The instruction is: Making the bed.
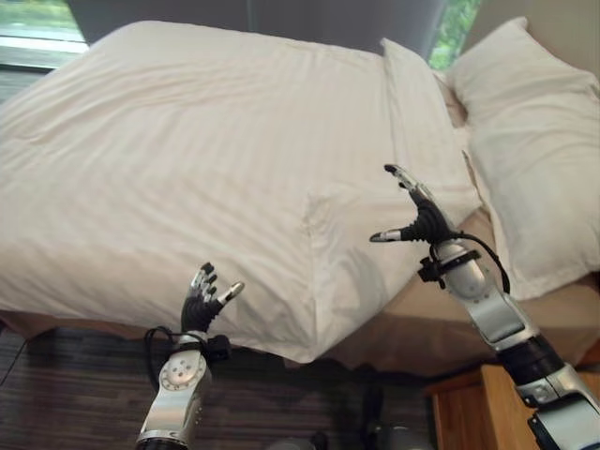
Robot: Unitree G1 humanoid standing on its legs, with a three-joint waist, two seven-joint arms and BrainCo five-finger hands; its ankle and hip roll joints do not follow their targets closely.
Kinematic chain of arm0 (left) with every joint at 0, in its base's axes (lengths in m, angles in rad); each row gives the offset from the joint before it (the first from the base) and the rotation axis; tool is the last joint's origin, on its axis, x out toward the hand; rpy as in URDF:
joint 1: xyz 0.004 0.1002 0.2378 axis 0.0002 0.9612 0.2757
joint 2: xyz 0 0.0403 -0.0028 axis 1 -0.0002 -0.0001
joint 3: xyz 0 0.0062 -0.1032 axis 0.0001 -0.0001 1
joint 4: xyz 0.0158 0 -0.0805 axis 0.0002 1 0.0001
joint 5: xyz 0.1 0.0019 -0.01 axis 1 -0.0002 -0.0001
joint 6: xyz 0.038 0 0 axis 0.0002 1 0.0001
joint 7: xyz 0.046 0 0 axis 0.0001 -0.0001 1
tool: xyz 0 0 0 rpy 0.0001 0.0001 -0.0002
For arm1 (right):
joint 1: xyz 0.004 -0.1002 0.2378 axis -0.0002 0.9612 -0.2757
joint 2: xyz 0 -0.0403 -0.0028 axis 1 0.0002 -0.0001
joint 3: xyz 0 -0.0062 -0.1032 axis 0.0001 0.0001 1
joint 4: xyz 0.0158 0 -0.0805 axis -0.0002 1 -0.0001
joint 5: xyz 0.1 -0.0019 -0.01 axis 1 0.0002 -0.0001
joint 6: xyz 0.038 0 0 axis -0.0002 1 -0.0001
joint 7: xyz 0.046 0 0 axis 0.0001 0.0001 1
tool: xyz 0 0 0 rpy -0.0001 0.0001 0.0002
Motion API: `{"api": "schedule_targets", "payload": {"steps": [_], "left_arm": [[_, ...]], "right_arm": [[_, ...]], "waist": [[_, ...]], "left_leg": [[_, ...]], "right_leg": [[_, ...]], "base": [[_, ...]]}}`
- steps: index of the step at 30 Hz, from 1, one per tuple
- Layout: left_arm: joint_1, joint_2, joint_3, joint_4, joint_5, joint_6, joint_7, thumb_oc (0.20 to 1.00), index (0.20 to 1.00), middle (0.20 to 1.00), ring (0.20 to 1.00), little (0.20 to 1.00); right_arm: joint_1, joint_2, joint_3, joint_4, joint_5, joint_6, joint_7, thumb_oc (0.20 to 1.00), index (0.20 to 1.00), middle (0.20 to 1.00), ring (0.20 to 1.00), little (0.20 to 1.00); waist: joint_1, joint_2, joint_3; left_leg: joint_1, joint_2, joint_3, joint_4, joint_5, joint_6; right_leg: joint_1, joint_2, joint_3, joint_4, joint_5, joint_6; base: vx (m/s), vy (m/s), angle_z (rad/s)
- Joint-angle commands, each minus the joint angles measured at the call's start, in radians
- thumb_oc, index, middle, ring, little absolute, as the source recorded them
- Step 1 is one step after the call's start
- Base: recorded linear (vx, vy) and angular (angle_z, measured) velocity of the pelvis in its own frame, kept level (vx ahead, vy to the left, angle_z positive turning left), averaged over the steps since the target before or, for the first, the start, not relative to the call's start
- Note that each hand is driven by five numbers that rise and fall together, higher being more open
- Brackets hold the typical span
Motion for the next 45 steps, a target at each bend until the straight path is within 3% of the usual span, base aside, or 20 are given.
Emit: {"api": "schedule_targets", "payload": {"steps": [1, 2, 5, 9, 10, 12, 13, 14, 15, 17, 20, 21, 23, 31, 35, 41, 45], "left_arm": [[0.003, 0.066, -0.002, -0.060, -0.047, -0.054, -0.013, 1.000, 1.000, 1.000, 1.000, 1.000], [0.002, 0.064, 0.012, -0.041, -0.060, -0.057, -0.006, 1.000, 1.000, 1.000, 1.000, 1.000], [0.001, 0.056, 0.026, -0.034, -0.082, -0.059, -0.001, 1.000, 1.000, 1.000, 1.000, 1.000], [0.000, 0.044, 0.032, -0.039, -0.087, -0.063, 0.006, 1.000, 1.000, 1.000, 1.000, 1.000], [-0.014, 0.032, 0.029, -0.034, -0.097, -0.064, 0.016, 1.000, 1.000, 1.000, 1.000, 1.000], [-0.023, 0.024, 0.026, -0.029, -0.103, -0.066, 0.024, 1.000, 1.000, 1.000, 1.000, 1.000], [-0.030, 0.012, 0.016, -0.021, -0.117, -0.066, 0.027, 1.000, 1.000, 1.000, 1.000, 1.000], [-0.031, 0.012, 0.016, -0.020, -0.117, -0.066, 0.027, 1.000, 1.000, 1.000, 1.000, 1.000], [-0.036, 0.009, 0.008, -0.014, -0.125, -0.066, 0.027, 1.000, 1.000, 1.000, 1.000, 1.000], [-0.038, 0.005, -0.009, 0.019, -0.141, -0.056, 0.020, 1.000, 1.000, 1.000, 1.000, 1.000], [-0.006, 0.000, -0.019, -0.011, -0.114, -0.053, 0.015, 1.000, 1.000, 1.000, 1.000, 1.000], [0.002, 0.005, -0.017, -0.028, -0.106, -0.054, 0.014, 1.000, 1.000, 1.000, 1.000, 1.000], [-0.019, 0.025, -0.024, -0.008, -0.100, -0.063, 0.018, 1.000, 1.000, 1.000, 1.000, 1.000], [-0.046, 0.089, -0.015, -0.010, -0.087, -0.074, 0.008, 1.000, 1.000, 1.000, 1.000, 1.000], [-0.077, 0.124, -0.050, 0.000, -0.071, -0.076, -0.009, 1.000, 1.000, 1.000, 1.000, 1.000], [-0.124, 0.139, -0.083, -0.001, -0.042, -0.079, -0.011, 1.000, 1.000, 1.000, 1.000, 1.000], [-0.180, 0.145, -0.133, -0.018, -0.024, -0.092, -0.014, 1.000, 1.000, 1.000, 1.000, 1.000]], "right_arm": [[-0.113, 0.016, -0.007, -0.033, -0.058, -0.006, -0.047, 1.000, 1.000, 1.000, 1.000, 1.000], [-0.156, 0.037, 0.029, -0.021, -0.097, -0.004, -0.053, 1.000, 1.000, 1.000, 1.000, 1.000], [-0.163, 0.050, 0.051, -0.008, -0.141, 0.005, -0.060, 1.000, 1.000, 1.000, 1.000, 1.000], [-0.147, 0.066, 0.052, 0.016, -0.179, 0.013, -0.091, 1.000, 1.000, 1.000, 1.000, 1.000], [-0.137, 0.073, 0.051, 0.036, -0.200, 0.022, -0.115, 1.000, 1.000, 1.000, 1.000, 1.000], [-0.143, 0.076, 0.051, 0.046, -0.208, 0.027, -0.132, 1.000, 1.000, 1.000, 1.000, 1.000], [-0.148, 0.073, 0.053, 0.053, -0.225, 0.034, -0.149, 1.000, 1.000, 1.000, 1.000, 1.000], [-0.149, 0.072, 0.053, 0.053, -0.226, 0.033, -0.149, 1.000, 1.000, 1.000, 1.000, 1.000], [-0.155, 0.069, 0.055, 0.057, -0.235, 0.034, -0.154, 1.000, 1.000, 1.000, 1.000, 1.000], [-0.179, 0.075, 0.070, 0.089, -0.249, 0.050, -0.153, 1.000, 1.000, 1.000, 1.000, 1.000], [-0.204, 0.089, 0.091, 0.122, -0.252, 0.050, -0.153, 1.000, 1.000, 1.000, 1.000, 1.000], [-0.230, 0.108, 0.104, 0.159, -0.261, 0.049, -0.157, 1.000, 1.000, 1.000, 1.000, 1.000], [-0.269, 0.132, 0.117, 0.247, -0.217, 0.055, -0.157, 1.000, 1.000, 1.000, 1.000, 1.000], [-0.453, 0.154, 0.140, 0.485, -0.221, 0.085, -0.183, 1.000, 1.000, 1.000, 1.000, 1.000], [-0.540, 0.170, 0.131, 0.685, -0.209, 0.108, -0.245, 1.000, 1.000, 1.000, 1.000, 1.000], [-0.568, 0.173, 0.130, 0.806, -0.208, 0.123, -0.283, 1.000, 1.000, 1.000, 1.000, 1.000], [-0.603, 0.169, 0.119, 0.894, -0.147, 0.126, -0.299, 1.000, 1.000, 1.000, 1.000, 1.000]], "waist": [[-0.010, -0.009, -0.027], [-0.007, 0.009, -0.027], [-0.002, 0.020, -0.019], [-0.001, 0.033, -0.001], [0.005, 0.034, 0.022], [0.002, 0.034, 0.029], [-0.004, 0.029, 0.047], [-0.005, 0.030, 0.047], [-0.011, 0.028, 0.057], [-0.029, 0.042, 0.051], [-0.038, 0.057, 0.041], [-0.041, 0.070, 0.024], [-0.037, 0.061, 0.007], [0.008, 0.045, 0.019], [0.032, 0.043, 0.039], [0.041, 0.057, 0.056], [0.055, 0.085, 0.084]], "left_leg": [[-0.050, 0.125, 0.176, 0.020, -0.048, -0.040], [-0.050, 0.131, 0.177, 0.055, -0.064, -0.052], [-0.062, 0.138, 0.179, 0.103, -0.078, -0.069], [-0.097, 0.155, 0.182, 0.191, -0.061, -0.100], [-0.149, 0.179, 0.207, 0.271, -0.009, -0.139], [-0.180, 0.192, 0.222, 0.319, 0.005, -0.151], [-0.220, 0.225, 0.280, 0.382, 0.034, -0.150], [-0.226, 0.228, 0.278, 0.390, 0.032, -0.151], [-0.245, 0.255, 0.317, 0.392, 0.041, -0.146], [-0.224, 0.304, 0.369, 0.278, 0.011, -0.148], [-0.194, 0.303, 0.379, 0.149, 0.056, -0.133], [-0.157, 0.302, 0.392, 0.065, 0.095, -0.141], [-0.122, 0.292, 0.406, 0.006, 0.119, -0.143], [-0.152, 0.283, 0.375, -0.015, 0.126, -0.137], [-0.205, 0.282, 0.339, -0.017, 0.124, -0.148], [-0.264, 0.281, 0.314, -0.017, 0.138, -0.153], [-0.324, 0.278, 0.300, -0.017, 0.158, -0.162]], "right_leg": [[0.080, -0.020, 0.000, 0.051, -0.156, 0.047], [0.104, -0.015, -0.010, 0.028, -0.163, 0.036], [0.130, -0.017, -0.026, 0.004, -0.173, 0.025], [0.157, -0.014, -0.049, -0.022, -0.181, 0.010], [0.171, -0.019, -0.074, -0.035, -0.193, -0.003], [0.175, -0.018, -0.090, -0.038, -0.198, -0.011], [0.186, -0.021, -0.113, -0.040, -0.212, -0.018], [0.185, -0.019, -0.114, -0.040, -0.212, -0.018], [0.188, -0.024, -0.125, -0.040, -0.217, -0.019], [0.199, -0.029, -0.142, -0.040, -0.238, -0.004], [0.194, -0.024, -0.160, -0.040, -0.227, -0.003], [0.188, -0.013, -0.165, -0.039, -0.232, -0.008], [0.187, -0.011, -0.175, -0.038, -0.222, -0.005], [0.163, -0.020, -0.188, -0.038, -0.203, 0.007], [0.134, -0.026, -0.198, -0.037, -0.205, 0.020], [0.098, -0.030, -0.215, -0.037, -0.200, 0.023], [0.047, -0.038, -0.224, -0.037, -0.187, 0.030]], "base": [[0.24, -0.149, -0.23], [0.28, -0.178, -0.23], [0.16, -0.133, -0.12], [0.05, -0.095, 0.04], [-0.01, -0.082, 0.19], [0.00, -0.117, 0.39], [-0.01, -0.115, 0.56], [-0.03, -0.098, 0.74], [-0.03, -0.014, 0.55], [0.08, 0.041, 0.48], [0.03, 0.054, 0.37], [0.08, 0.072, 0.10], [0.10, 0.048, 0.08], [0.02, 0.012, 0.16], [-0.01, -0.007, 0.14], [-0.01, -0.011, 0.15], [-0.05, -0.004, 0.14]]}}
